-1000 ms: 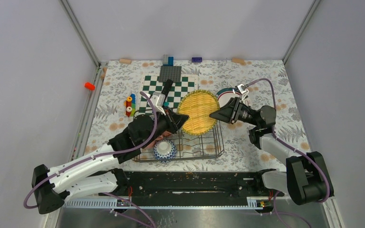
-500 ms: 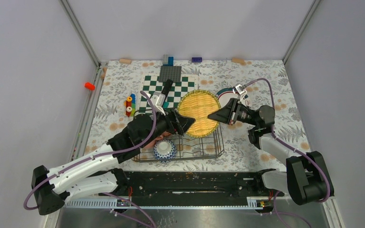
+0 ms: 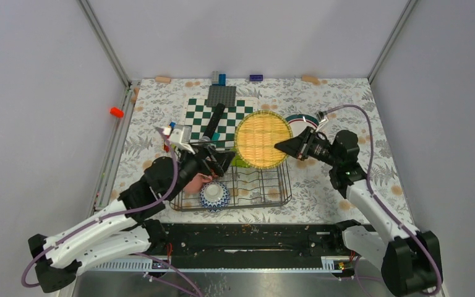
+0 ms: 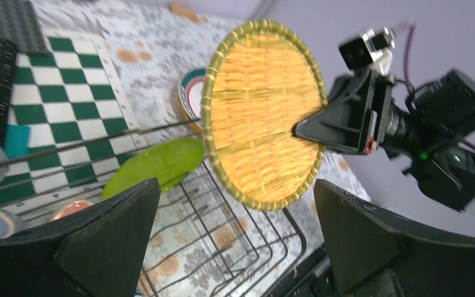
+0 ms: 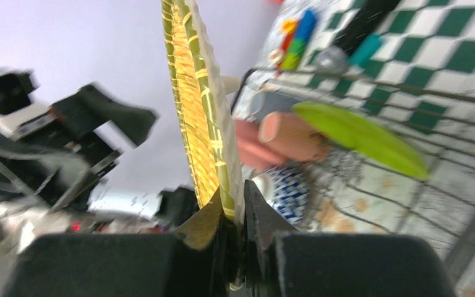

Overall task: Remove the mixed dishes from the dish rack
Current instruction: Pick up the plate from the dish rack, then place the plate at the center of the board.

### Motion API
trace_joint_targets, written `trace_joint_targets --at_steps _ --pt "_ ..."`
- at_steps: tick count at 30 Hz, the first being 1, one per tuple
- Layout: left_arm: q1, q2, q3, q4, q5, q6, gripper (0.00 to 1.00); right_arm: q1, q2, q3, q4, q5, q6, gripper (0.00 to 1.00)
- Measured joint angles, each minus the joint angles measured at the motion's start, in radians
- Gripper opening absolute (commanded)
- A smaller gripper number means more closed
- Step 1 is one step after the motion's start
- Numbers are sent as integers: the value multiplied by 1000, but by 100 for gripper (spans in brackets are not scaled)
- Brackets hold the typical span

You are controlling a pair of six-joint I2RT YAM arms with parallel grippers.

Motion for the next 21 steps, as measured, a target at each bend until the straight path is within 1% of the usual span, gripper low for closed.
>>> trace_joint_targets --at_steps 2,5,9,15,21 --pt "0 -59 -18 -2 -44 6 99 0 -74 22 -156 117 -79 0" --pt "0 -128 -61 -5 -115 11 99 0 -158 42 -311 274 -150 0" --pt "0 -171 -106 -19 -200 15 99 0 -173 74 -447 439 -185 0" --pt "0 -207 -145 -72 -265 21 99 -10 -104 93 -513 584 -170 0" --pt "0 -237 -154 -82 -267 43 99 -69 -44 131 -519 661 -114 0"
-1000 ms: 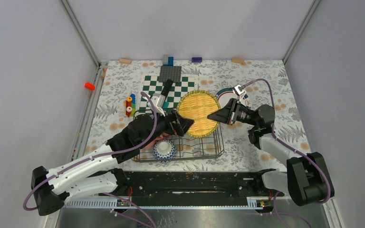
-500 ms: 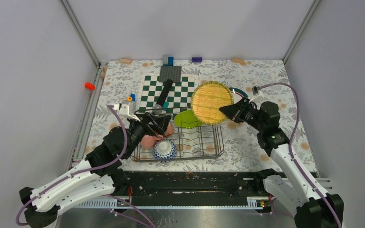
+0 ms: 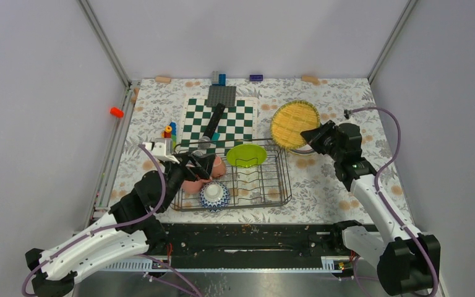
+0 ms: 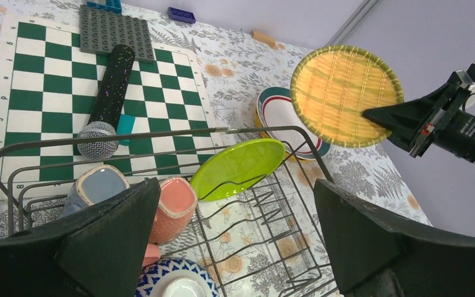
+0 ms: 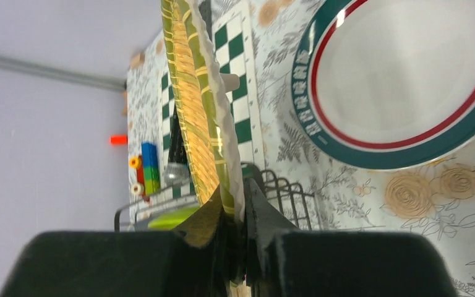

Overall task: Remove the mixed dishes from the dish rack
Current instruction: Place the plate at the center of the board.

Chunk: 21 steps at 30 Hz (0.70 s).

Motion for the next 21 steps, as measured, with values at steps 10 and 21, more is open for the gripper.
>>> trace_joint_targets --at_steps 10,21 --pt "0 -7 -11 5 52 45 99 -104 96 0 44 124 93 0" --pt "0 45 -11 3 83 63 99 -125 282 -1 114 117 158 1"
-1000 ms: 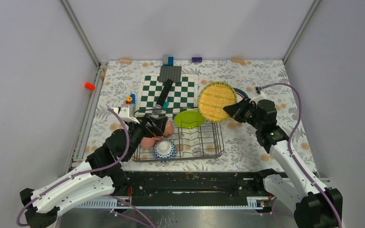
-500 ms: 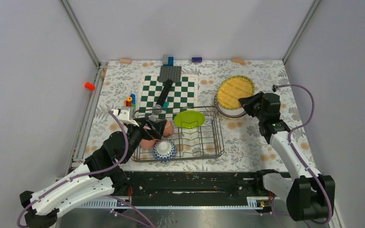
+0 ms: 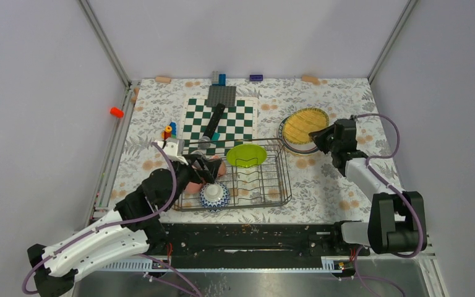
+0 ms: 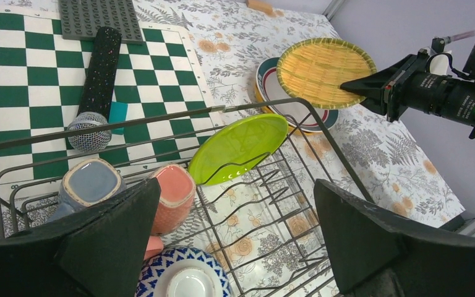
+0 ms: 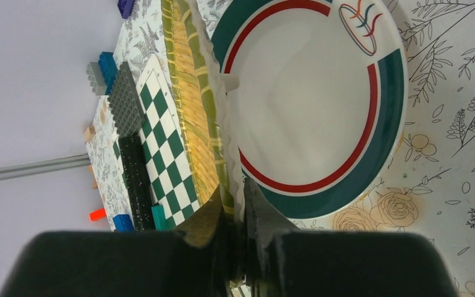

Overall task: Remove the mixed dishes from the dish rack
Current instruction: Place the plate at the center of the board.

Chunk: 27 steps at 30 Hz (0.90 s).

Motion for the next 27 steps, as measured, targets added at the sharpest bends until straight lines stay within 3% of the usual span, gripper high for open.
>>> trace_joint_targets --at_steps 14,20,27 --pt "0 63 0 1 34 11 99 -26 151 -16 82 -14 16 8" --pt "0 103 0 1 53 16 99 -40 191 -23 137 -47 38 37" --pt "0 124 0 2 65 19 99 -46 204 -39 147 -62 36 54"
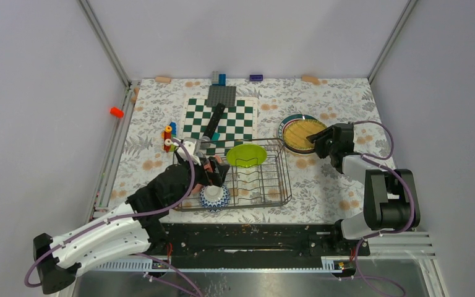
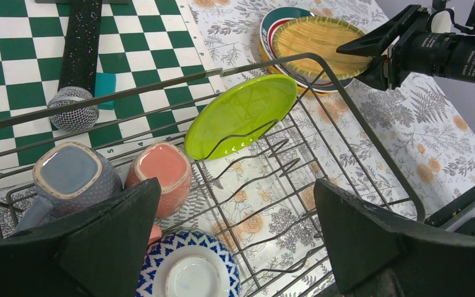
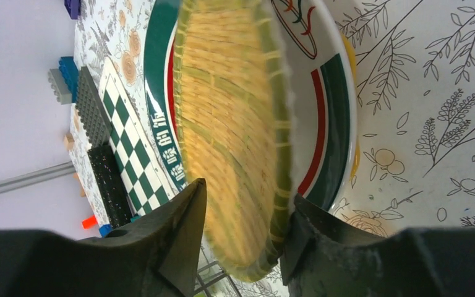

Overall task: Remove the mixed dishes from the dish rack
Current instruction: Place the plate at the center of the board.

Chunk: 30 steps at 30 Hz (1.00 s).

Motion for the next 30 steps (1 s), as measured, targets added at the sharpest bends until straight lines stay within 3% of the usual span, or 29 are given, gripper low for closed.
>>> trace_joint_targets --at_steps 9,18,21,30 --pt "0 63 14 4 22 25 99 0 -22 -5 -53 -9 -39 76" --pt "0 148 65 10 42 68 99 0 -132 -5 -175 40 -116 89" --pt "0 174 82 12 50 86 99 0 -154 -5 -202 48 -131 99" --pt "0 272 140 9 74 168 99 0 -169 -5 -220 32 -186 100"
